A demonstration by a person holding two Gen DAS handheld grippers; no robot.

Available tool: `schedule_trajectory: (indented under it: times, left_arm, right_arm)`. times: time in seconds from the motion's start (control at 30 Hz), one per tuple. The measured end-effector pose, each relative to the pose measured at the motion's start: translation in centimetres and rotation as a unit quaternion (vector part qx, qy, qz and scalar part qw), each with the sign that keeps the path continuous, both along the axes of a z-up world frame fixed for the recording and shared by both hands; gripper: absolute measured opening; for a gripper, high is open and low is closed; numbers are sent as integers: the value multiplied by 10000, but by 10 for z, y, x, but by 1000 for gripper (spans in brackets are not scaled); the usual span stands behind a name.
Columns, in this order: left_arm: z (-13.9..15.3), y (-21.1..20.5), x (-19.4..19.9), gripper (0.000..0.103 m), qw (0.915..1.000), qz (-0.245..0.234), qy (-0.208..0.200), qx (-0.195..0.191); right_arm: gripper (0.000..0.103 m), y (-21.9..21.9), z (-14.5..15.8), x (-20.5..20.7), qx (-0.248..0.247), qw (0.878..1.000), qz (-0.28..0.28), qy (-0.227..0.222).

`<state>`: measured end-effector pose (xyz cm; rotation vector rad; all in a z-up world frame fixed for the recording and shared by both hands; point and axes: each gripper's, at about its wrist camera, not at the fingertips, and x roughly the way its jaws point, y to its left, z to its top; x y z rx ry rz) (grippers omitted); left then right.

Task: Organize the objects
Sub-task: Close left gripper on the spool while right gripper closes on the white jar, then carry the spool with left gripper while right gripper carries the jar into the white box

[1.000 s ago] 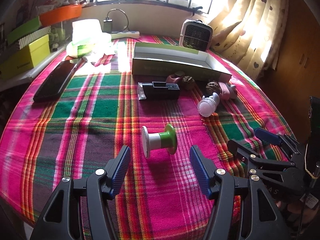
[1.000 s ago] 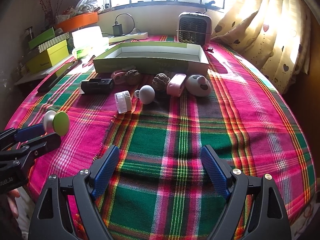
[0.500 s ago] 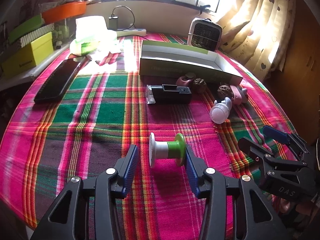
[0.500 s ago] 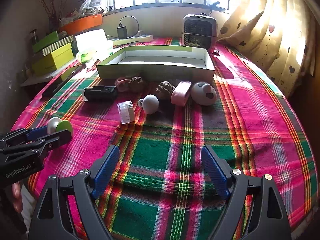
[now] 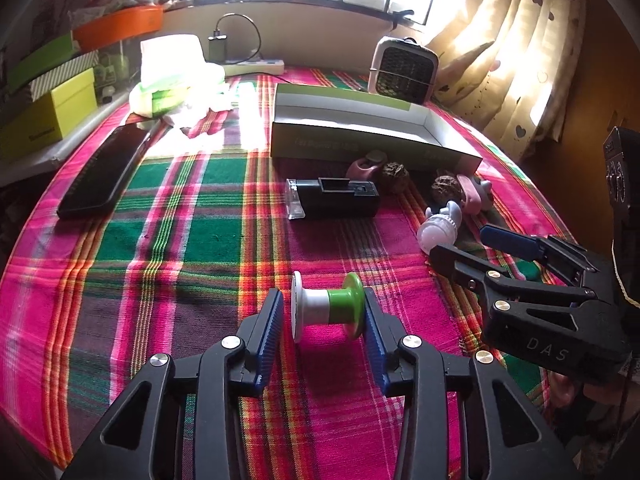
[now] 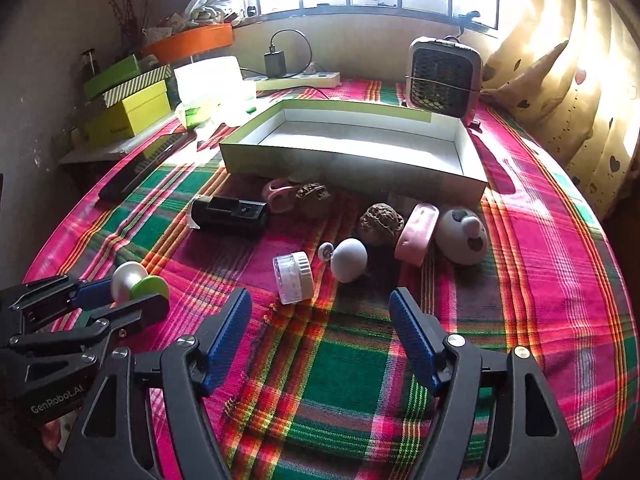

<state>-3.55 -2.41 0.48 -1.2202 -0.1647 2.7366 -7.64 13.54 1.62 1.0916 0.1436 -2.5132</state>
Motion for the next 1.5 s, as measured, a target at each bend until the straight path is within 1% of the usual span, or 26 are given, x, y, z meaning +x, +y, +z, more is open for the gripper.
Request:
schedule_trajectory:
  times: [0.17, 0.23, 0.3, 0.37, 0.43, 0.47, 0.53, 0.67, 0.73, 0.83, 1.0, 1.27, 1.5]
  left_arm:
    - [0, 0, -3, 36, 10000, -21, 12, 18]
    - [0, -1, -4, 36, 10000, -29, 7, 18]
    - [0, 0, -5, 36, 10000, -29, 6, 17]
    - [1, 0, -5, 35, 10000, -43, 4, 7]
    - [1, 0, -6, 33, 10000, -74, -4, 2]
    - [1, 1, -7, 32, 10000, -77, -7, -15]
    - [1, 1, -8, 32, 10000, -79, 2, -23]
    - [0, 1, -9, 32, 10000, -65, -8, 17]
    - [1, 2, -10, 32, 10000, -74, -21, -11]
    - [1, 2, -11, 32, 10000, -76, -32, -14]
    - [4, 2, -13, 32, 10000, -87, -16, -39]
    - [10, 3, -15, 32, 9999, -94, 32, -34]
    - [22, 6, -20, 32, 9997, -185, 148, -28]
  right_arm:
    - [65, -6, -1, -5, 38, 10000, 91, -3]
    - [59, -8, -2, -8, 49, 9999, 122, -31]
    - [55, -10, -2, -9, 83, 9999, 121, -39]
    - [53, -10, -3, -10, 73, 9999, 125, -65]
    - [48, -12, -3, -11, 84, 9998, 161, -76]
    - [47, -12, -4, -11, 95, 9998, 170, -85]
    - [41, -13, -4, -11, 88, 9997, 187, -107]
    - [35, -14, -5, -12, 115, 9996, 206, -131]
    - [29, -14, -5, -11, 127, 9996, 210, -117]
    - [24, -15, -4, -10, 173, 9996, 189, -74]
    - [20, -16, 0, -8, 213, 9996, 193, 9]
    - [20, -14, 4, -7, 117, 9997, 229, 56]
    - [20, -14, 16, -6, 84, 9995, 249, 176]
